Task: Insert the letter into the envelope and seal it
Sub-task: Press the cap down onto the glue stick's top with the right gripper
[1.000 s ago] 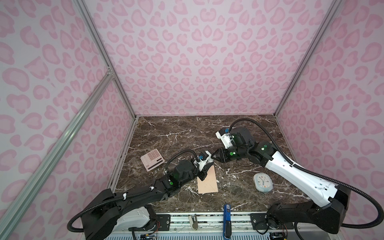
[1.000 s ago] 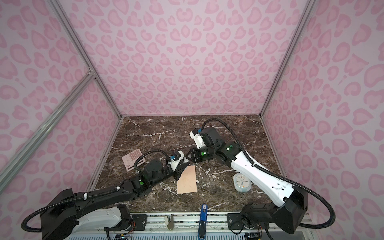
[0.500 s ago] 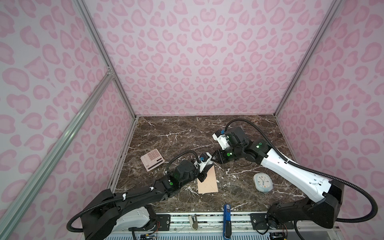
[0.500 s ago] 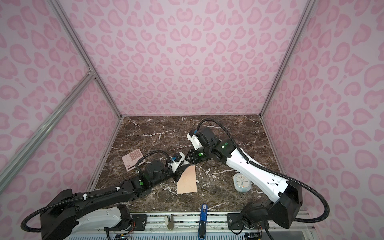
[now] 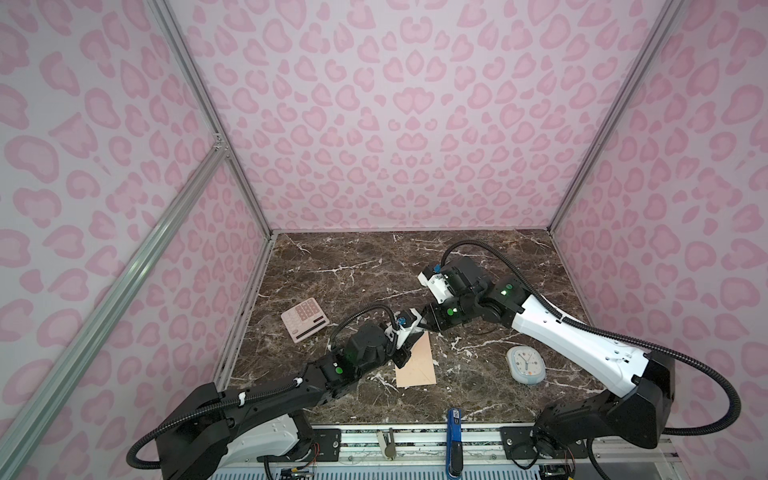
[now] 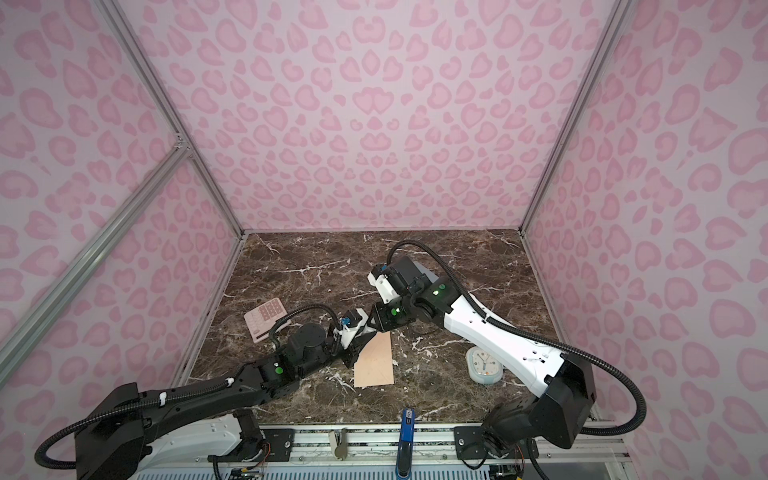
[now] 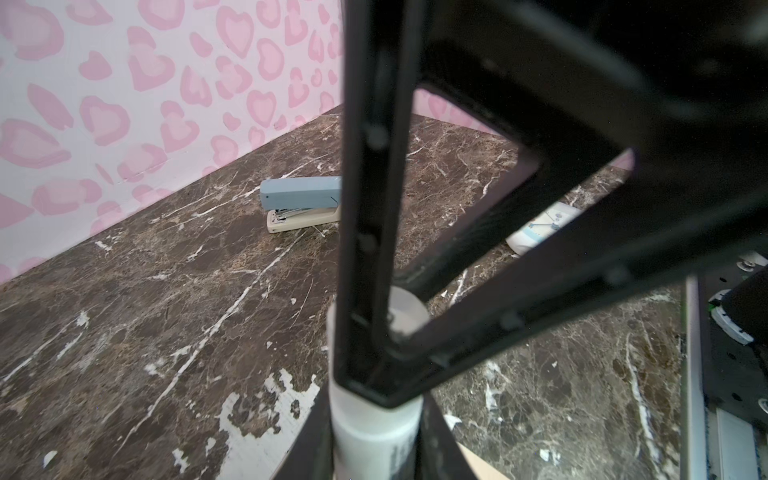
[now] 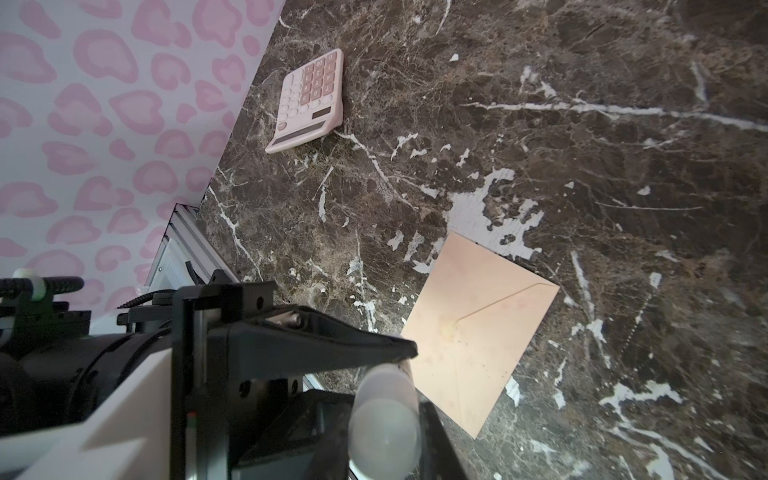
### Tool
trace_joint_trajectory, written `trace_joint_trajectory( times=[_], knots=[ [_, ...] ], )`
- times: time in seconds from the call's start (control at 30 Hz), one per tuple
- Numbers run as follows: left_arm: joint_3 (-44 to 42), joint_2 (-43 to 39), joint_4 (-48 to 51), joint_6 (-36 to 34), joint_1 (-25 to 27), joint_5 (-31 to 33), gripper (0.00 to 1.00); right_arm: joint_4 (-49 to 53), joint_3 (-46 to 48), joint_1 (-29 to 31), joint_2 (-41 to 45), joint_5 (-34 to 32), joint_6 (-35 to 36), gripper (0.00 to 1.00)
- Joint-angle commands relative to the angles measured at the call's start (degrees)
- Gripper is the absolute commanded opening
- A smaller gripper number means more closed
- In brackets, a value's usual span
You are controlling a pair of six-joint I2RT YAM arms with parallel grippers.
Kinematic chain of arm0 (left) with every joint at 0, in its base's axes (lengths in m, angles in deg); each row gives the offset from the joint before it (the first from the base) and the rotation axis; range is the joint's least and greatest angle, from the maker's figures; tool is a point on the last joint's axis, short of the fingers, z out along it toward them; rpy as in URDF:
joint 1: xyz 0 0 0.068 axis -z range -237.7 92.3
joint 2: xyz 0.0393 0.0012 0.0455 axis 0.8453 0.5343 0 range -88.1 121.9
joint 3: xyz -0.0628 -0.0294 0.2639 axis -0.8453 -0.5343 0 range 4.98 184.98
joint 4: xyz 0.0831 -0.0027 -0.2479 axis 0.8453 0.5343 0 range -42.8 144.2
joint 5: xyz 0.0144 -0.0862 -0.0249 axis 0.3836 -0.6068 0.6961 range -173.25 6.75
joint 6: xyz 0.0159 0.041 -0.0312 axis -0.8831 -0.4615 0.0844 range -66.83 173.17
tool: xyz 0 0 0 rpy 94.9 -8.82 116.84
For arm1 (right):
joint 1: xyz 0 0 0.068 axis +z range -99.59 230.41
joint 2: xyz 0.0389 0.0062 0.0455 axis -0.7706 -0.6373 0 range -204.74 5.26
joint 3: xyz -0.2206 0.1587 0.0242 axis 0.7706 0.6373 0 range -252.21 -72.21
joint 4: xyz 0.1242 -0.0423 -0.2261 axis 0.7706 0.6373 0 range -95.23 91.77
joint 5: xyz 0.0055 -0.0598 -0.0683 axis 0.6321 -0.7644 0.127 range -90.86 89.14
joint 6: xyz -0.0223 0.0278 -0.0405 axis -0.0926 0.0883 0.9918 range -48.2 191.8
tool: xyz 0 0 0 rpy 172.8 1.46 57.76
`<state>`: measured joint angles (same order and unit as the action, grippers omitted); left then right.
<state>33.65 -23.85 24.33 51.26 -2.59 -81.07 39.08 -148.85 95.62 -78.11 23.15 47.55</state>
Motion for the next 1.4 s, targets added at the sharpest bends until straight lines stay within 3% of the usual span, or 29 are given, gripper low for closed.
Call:
trace_joint_trajectory(
  times=[0.0,0.73,1.37],
  knots=[
    [0.2,-1.8,-15.6,-1.1,0.3,-1.4,0.04,3.5,0.9,0.7,-2.1,-1.3,0.4,0.22],
    [-1.6,-7.6,-23.3,0.3,0.0,1.5,0.04,0.4,2.7,4.2,-6.4,-1.0,-1.1,0.17],
    [-3.7,-7.8,-17.6,-0.7,0.0,2.1,0.04,6.2,-4.0,0.4,-2.6,-6.7,1.3,0.17]
  ],
)
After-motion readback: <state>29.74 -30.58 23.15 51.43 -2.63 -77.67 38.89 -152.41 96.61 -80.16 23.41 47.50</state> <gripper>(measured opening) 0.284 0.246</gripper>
